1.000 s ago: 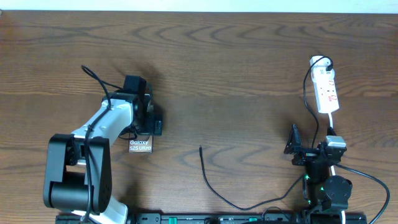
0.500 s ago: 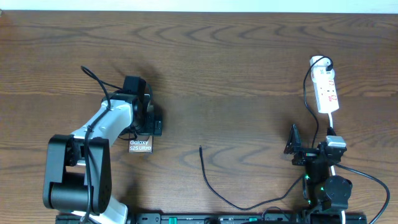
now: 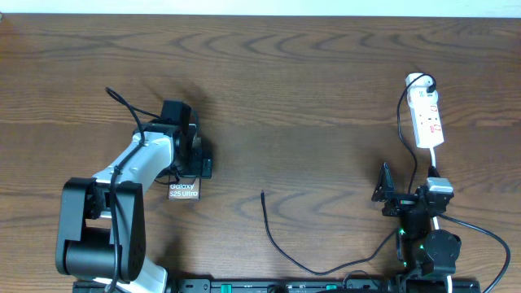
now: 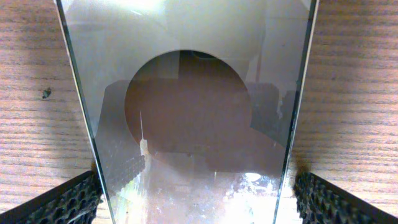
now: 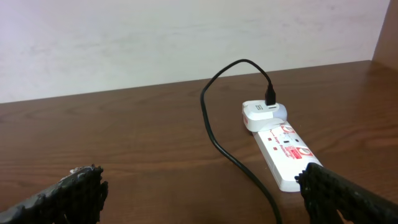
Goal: Plug charger to phone and switch on socket
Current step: 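Close the left gripper on the phone's long edges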
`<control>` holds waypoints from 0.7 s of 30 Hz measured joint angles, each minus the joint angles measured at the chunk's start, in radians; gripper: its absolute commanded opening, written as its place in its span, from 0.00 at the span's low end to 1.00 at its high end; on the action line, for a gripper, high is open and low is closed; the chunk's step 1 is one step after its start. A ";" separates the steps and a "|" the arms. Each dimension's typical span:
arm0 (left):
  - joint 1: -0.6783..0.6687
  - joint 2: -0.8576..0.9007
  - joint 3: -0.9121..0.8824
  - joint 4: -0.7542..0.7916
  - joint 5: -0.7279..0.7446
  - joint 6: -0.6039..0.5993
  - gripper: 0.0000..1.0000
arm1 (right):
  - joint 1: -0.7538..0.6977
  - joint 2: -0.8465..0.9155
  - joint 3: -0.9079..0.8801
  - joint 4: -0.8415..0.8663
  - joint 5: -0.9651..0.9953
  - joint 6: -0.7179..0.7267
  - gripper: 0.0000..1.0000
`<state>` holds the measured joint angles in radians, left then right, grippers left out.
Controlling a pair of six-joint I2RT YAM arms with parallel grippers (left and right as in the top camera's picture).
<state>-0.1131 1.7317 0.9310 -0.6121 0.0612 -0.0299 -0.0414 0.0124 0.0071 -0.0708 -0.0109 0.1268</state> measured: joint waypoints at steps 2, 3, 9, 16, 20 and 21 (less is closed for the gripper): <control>0.000 0.000 0.000 0.000 0.000 0.000 0.99 | 0.000 0.000 0.000 0.000 0.000 0.000 0.99; 0.000 0.000 0.000 0.000 0.000 0.000 0.99 | 0.000 0.000 0.000 0.000 0.000 0.000 0.99; 0.000 0.000 0.000 0.000 0.000 0.000 0.99 | 0.000 0.000 0.000 0.000 0.000 0.000 0.99; 0.000 0.000 0.000 0.000 0.000 0.000 0.99 | 0.000 0.000 0.000 0.000 0.000 0.000 0.99; 0.000 0.000 0.000 0.000 0.000 0.000 0.99 | 0.000 0.000 0.000 0.000 0.000 0.000 0.99; 0.000 0.000 0.000 0.000 0.000 0.000 0.96 | 0.000 0.000 0.000 0.000 0.000 0.000 0.99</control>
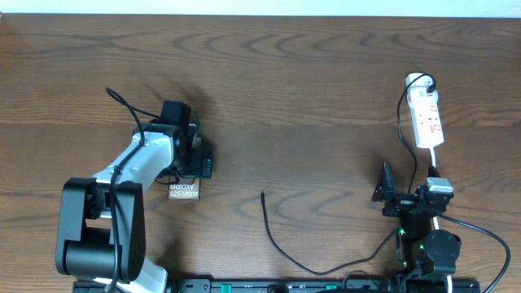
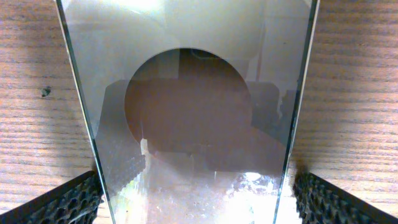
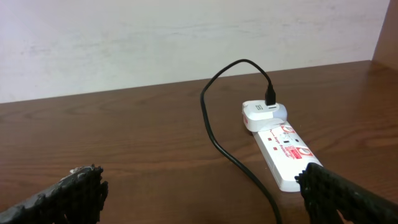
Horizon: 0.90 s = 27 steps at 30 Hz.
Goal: Plug charger to phone and switch on socket
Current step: 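Close the left gripper on the phone's long edges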
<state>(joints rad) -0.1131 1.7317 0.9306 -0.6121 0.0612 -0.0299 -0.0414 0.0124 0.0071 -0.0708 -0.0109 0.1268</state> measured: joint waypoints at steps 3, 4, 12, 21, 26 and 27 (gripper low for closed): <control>0.000 0.000 0.000 -0.002 0.000 -0.001 0.91 | 0.000 0.000 0.000 0.000 0.000 0.000 0.99; 0.000 0.000 -0.001 -0.003 0.000 -0.003 0.91 | 0.000 0.000 0.000 0.000 0.000 0.000 0.99; 0.000 -0.002 -0.003 -0.005 0.000 -0.004 0.84 | 0.000 0.000 0.000 0.000 0.000 0.000 0.99; 0.000 -0.002 -0.003 -0.005 0.000 -0.004 0.84 | 0.000 0.000 0.000 0.000 0.000 0.000 0.99; 0.000 -0.002 -0.003 -0.004 0.000 -0.004 0.84 | 0.000 0.000 0.000 0.000 0.000 0.000 0.99; 0.000 -0.002 -0.003 -0.005 0.000 -0.004 0.81 | 0.000 0.000 0.000 0.000 0.000 0.000 0.99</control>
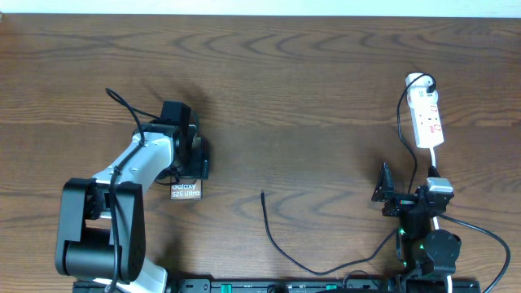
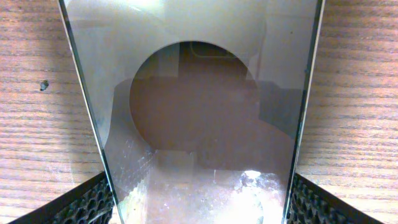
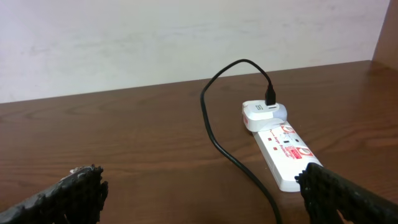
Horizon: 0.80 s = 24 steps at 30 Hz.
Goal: Plug charger to phone and switch on socket
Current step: 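Close the left gripper on the phone's long edges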
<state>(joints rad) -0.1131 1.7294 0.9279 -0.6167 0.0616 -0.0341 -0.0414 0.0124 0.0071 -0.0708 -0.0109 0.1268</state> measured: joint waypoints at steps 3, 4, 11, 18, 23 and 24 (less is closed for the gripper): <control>0.000 -0.002 -0.001 0.000 0.000 -0.001 0.64 | 0.000 0.000 0.000 0.000 0.000 0.000 0.99; 0.000 -0.004 -0.001 0.001 0.000 -0.004 0.61 | 0.000 0.000 0.000 0.000 0.000 0.000 0.99; 0.000 -0.006 -0.001 0.001 0.000 -0.007 0.41 | 0.000 0.000 0.000 0.000 0.000 0.000 0.99; 0.000 -0.006 -0.002 0.001 0.000 -0.011 0.19 | 0.000 0.000 0.000 0.000 0.000 0.000 0.99; 0.000 -0.006 -0.002 0.001 0.000 -0.013 0.08 | 0.000 0.000 0.000 0.000 0.000 0.000 0.99; 0.000 -0.006 -0.002 0.001 0.000 -0.014 0.07 | 0.000 0.000 0.000 0.000 0.000 0.000 0.99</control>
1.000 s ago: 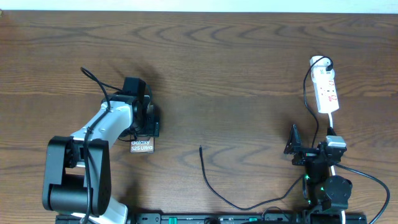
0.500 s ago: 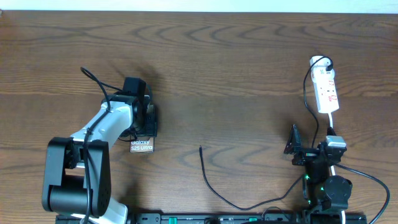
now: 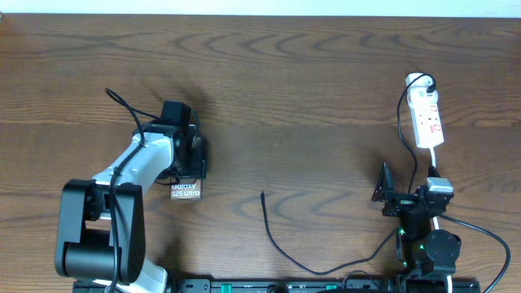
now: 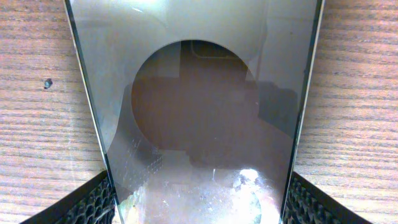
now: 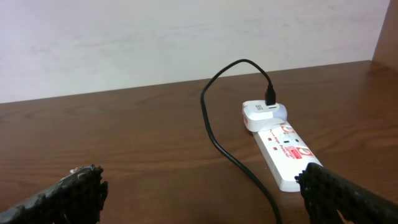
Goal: Plug charger to phone and switch on socket
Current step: 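Close the left gripper on the phone's long edges, then lift the phone with the left gripper and tilt it upright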
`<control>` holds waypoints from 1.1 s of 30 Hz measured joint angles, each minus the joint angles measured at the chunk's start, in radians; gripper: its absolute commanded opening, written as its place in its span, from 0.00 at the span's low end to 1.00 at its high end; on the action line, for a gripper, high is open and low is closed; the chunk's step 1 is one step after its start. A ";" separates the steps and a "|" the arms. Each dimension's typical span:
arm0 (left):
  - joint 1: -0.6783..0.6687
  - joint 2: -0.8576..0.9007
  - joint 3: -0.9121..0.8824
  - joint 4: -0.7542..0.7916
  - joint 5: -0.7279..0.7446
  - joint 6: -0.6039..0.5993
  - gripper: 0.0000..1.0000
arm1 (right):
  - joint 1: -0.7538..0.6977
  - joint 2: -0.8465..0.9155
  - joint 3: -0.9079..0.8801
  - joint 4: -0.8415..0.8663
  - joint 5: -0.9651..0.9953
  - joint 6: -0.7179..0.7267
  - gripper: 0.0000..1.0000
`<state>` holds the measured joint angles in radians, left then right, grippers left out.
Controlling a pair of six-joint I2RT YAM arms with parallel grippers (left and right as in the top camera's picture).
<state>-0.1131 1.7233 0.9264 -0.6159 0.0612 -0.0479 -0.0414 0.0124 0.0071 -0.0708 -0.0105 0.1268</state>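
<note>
The phone (image 4: 198,74) lies flat on the table, its glossy face filling the left wrist view; overhead only its end labelled Galaxy S25 Ultra (image 3: 184,192) shows below the arm. My left gripper (image 4: 198,202) is shut on the phone, a finger against each long edge. The black charger cable (image 3: 277,240) lies loose, its free plug end (image 3: 262,194) at mid-table. The cable runs to a white adapter (image 5: 264,114) in the white power strip (image 5: 285,152). My right gripper (image 5: 199,186) rests open near the front right, holding nothing.
The power strip (image 3: 428,118) lies at the far right of the wooden table (image 3: 309,98). The right arm's base (image 3: 427,244) sits at the front edge with the cable looping past it. A pale wall stands behind the table.
The phone has shifted very slightly in the left wrist view, still between the left fingers. The right arm, cable and power strip have not moved.
At first my left fingers stood apart from the phone's edges, over the phone. They then stood closer in against both edges, and the phone has shifted a little between them. The right gripper has stayed open and still throughout.
</note>
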 measured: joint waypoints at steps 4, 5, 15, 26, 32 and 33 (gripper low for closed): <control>0.000 0.000 0.000 0.000 0.000 0.000 0.08 | 0.000 0.000 0.000 0.000 0.000 0.000 0.99; 0.000 0.000 0.000 0.000 0.000 0.000 0.08 | 0.000 0.000 0.000 0.000 0.000 0.000 0.99; 0.000 0.000 0.000 0.000 0.000 0.000 0.07 | 0.000 0.000 0.000 0.000 0.000 0.000 0.99; 0.000 0.000 0.000 -0.001 0.000 0.000 0.07 | 0.000 0.000 0.000 0.000 0.000 0.000 0.99; 0.000 0.000 0.005 -0.013 0.000 0.000 0.08 | 0.000 0.000 0.000 0.000 0.000 0.000 0.99; 0.000 0.001 0.005 -0.016 0.000 0.000 0.07 | 0.000 0.000 0.000 0.000 0.000 0.000 0.99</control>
<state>-0.1131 1.7241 0.9318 -0.6323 0.0616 -0.0479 -0.0414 0.0124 0.0071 -0.0708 -0.0109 0.1268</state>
